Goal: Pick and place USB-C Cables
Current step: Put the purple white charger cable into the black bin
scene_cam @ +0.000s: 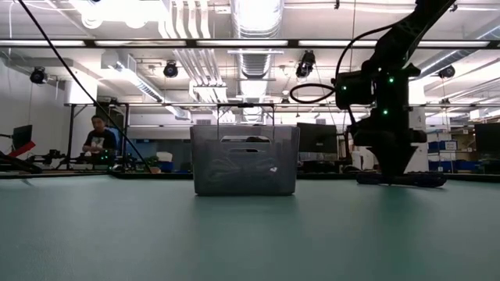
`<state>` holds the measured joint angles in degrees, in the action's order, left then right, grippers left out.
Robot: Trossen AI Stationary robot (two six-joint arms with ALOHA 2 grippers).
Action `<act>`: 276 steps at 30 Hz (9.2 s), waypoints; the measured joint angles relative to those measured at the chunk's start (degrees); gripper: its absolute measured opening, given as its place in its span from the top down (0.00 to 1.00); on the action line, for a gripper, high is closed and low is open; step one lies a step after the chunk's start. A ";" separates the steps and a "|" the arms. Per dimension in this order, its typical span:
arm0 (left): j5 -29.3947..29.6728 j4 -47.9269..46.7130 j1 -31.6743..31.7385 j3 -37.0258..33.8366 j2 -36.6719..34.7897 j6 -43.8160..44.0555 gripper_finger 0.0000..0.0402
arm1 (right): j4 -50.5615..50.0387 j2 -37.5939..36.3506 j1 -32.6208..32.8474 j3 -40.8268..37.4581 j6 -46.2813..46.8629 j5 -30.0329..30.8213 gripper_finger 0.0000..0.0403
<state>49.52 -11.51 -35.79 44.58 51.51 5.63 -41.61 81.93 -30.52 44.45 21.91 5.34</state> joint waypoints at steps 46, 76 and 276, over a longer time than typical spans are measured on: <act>0.02 6.90 0.07 0.02 5.06 0.07 0.55 | 23.94 -13.92 17.53 -0.61 -4.02 3.19 0.95; 0.30 38.44 1.99 0.02 20.21 -12.34 0.55 | 85.00 -12.07 34.88 -14.72 -18.27 6.21 0.95; -42.14 3.61 33.92 17.62 46.77 -58.53 0.97 | 63.06 -29.64 40.03 -15.74 -18.27 2.19 0.68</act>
<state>7.38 -7.90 -1.87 62.19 98.28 -52.90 21.45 52.29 9.50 28.71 3.64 7.53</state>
